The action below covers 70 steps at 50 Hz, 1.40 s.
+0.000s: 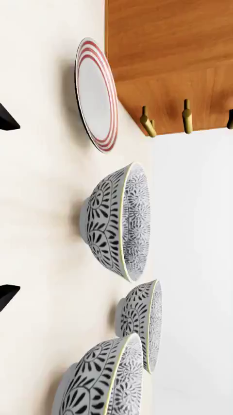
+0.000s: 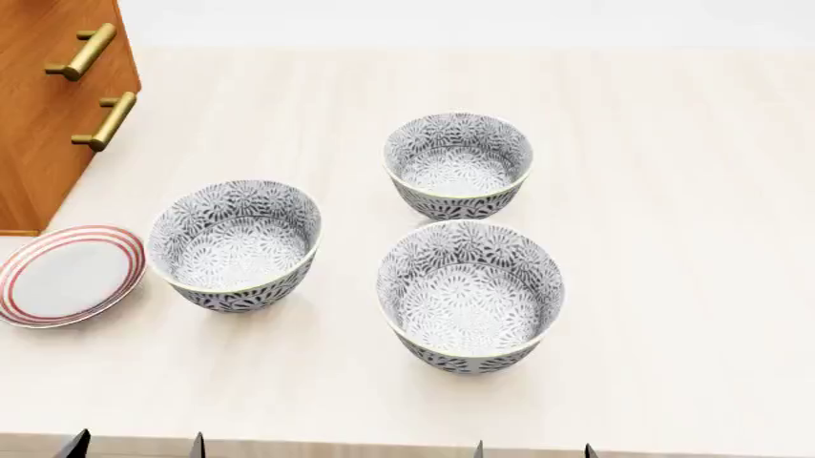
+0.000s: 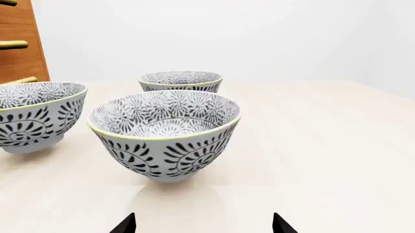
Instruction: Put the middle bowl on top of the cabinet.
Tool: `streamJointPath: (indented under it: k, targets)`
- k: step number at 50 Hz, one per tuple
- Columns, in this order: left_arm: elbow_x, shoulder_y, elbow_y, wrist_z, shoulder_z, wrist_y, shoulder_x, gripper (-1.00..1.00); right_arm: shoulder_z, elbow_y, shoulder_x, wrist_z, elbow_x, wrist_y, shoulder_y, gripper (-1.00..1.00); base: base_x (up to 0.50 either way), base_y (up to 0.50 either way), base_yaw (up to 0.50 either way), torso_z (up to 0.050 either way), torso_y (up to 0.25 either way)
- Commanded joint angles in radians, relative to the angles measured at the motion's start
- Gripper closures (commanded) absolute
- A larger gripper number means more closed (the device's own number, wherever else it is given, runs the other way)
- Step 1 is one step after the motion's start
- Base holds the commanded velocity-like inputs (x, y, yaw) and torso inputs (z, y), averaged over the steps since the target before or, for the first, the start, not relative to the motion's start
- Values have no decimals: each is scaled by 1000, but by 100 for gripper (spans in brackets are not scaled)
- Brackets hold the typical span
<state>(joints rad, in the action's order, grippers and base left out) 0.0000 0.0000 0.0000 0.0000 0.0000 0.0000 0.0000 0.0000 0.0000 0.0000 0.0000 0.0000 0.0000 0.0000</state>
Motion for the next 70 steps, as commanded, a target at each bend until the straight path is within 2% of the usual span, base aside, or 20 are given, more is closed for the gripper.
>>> streamJointPath:
  k: [1,15,24,27,31,35,38,41,46,49,58,70]
  targets:
    - [-15,-2,-12,-17,17,11,-15,-100,-26,15,20,26,20,-12,3,-100,0,0,0,0,0]
    - [-27,4,13,-69,76,-8,-55,-100,-60,-39,56,79,47,2,-12,-100,0,0,0,0,0]
    - [-80,53,170,-59,81,-56,-84,-100,-22,-232,82,115,97,44,-90,-100,0,0,0,0,0]
    - [-90,48,158,-62,79,-44,-86,-100,11,-319,93,138,115,56,-130,-100,0,0,0,0,0]
    - [-90,36,120,-68,88,-36,-85,-100,86,-474,107,179,151,50,-217,-100,0,0,0,0,0]
    - [-96,30,97,-71,92,-27,-88,-100,263,-682,90,243,226,-62,-399,-100,0,0,0,0,0]
    - [-105,32,102,-73,95,-30,-90,-100,443,-786,31,294,312,-234,-578,-100,0,0,0,0,0]
    - [-109,33,96,-74,100,-18,-91,-100,508,-808,8,320,363,-368,-693,-100,0,0,0,0,0]
    - [-100,34,88,-80,118,-9,-95,-100,567,-773,1,350,427,-522,-785,-100,0,0,0,0,0]
    - [-92,53,133,-86,125,33,-102,-100,577,-763,1,361,413,-525,-785,-100,0,0,0,0,0]
    - [-118,94,280,-95,126,2,-127,-100,580,-772,1,391,373,-517,-785,-100,0,326,0,0,0]
    - [-139,90,311,-114,122,-22,-142,-100,563,-786,2,405,351,-515,-784,-100,0,341,0,0,0]
